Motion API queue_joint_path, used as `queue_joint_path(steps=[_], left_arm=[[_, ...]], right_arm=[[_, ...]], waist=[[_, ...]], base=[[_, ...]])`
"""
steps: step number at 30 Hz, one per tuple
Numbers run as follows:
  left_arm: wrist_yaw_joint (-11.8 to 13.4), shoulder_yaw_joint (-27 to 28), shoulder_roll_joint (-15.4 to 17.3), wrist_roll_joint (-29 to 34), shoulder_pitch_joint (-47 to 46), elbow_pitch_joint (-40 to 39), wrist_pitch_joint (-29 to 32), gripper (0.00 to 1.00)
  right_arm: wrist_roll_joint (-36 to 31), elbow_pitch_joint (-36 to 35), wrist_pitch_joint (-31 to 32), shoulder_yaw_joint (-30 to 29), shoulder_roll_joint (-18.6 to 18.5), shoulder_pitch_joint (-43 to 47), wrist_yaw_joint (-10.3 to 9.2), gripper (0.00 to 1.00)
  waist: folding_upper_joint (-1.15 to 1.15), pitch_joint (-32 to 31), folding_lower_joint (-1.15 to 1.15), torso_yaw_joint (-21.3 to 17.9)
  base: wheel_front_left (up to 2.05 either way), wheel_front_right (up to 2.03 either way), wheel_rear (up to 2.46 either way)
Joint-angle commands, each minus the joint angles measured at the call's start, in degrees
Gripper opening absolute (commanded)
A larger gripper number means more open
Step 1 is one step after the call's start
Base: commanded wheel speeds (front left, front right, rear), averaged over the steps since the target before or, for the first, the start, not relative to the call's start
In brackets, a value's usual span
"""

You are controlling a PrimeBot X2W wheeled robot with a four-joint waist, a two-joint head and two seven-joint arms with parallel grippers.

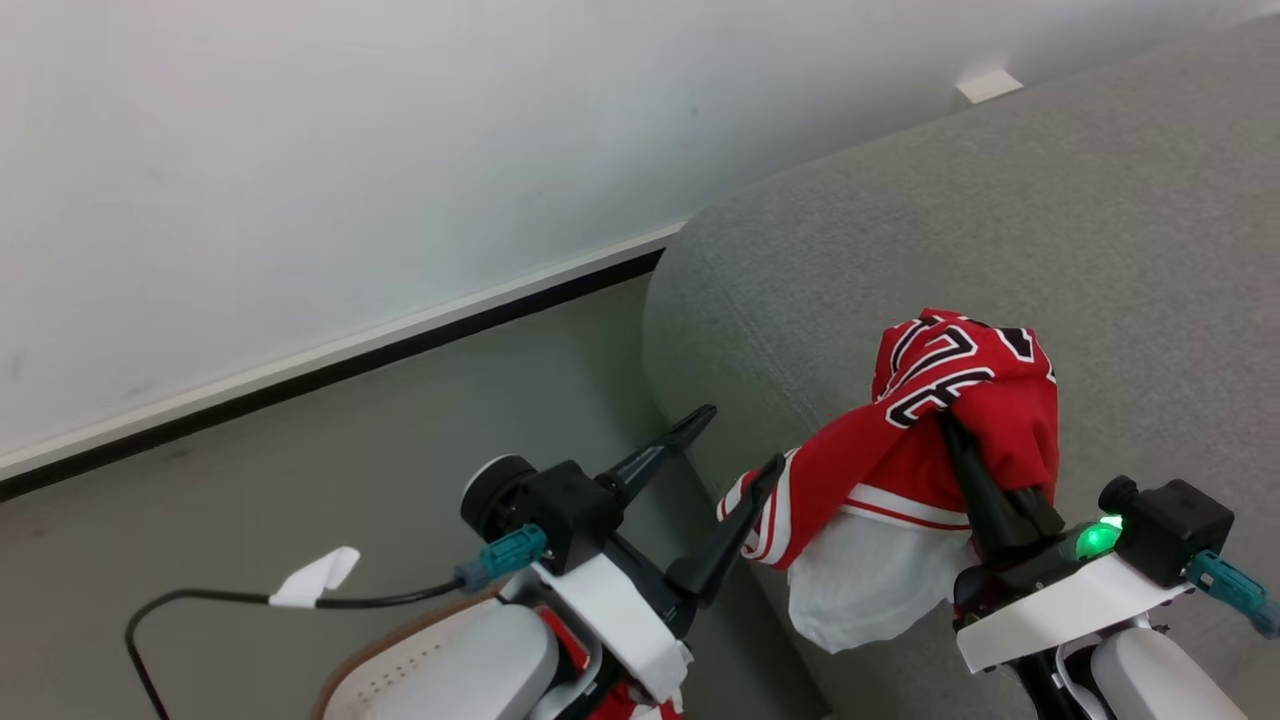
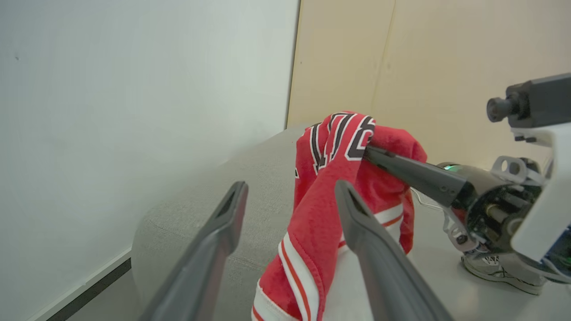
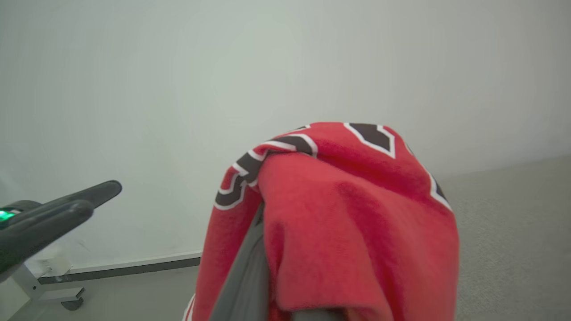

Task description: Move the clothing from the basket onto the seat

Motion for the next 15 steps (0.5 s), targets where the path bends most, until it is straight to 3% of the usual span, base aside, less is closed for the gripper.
queue_joint_path(steps=[1,7,15], left_arm=[[0.0,0.3,0.4,0.9,1.1,0.0,0.0,1.00],[-0.3,0.9,0.3,2.1,1.6,0.2,0.0,1.00],[-1.0,1.4,0.4,3.0,0.6,0.3,0.0,1.00]], right_arm=[[-0.9,-0.7,-0.3,-0.9,0.3,0.9,-0.12,0.00],[-2.4,-2.3,-0.3,-2.7,1.3,2.5,-0.12,0.00],[-3.0,-1.8,-0.3,-3.7,1.2,0.5,-0.12,0.00]], waist=[[-0.01,1.4,0.00,-2.4],[-0.01,2.5,0.00,-4.5],[-0.01,4.7,0.00,-4.5]], base=[[0.00,0.00,0.00],[0.00,0.00,0.00],[0.00,0.00,0.00]])
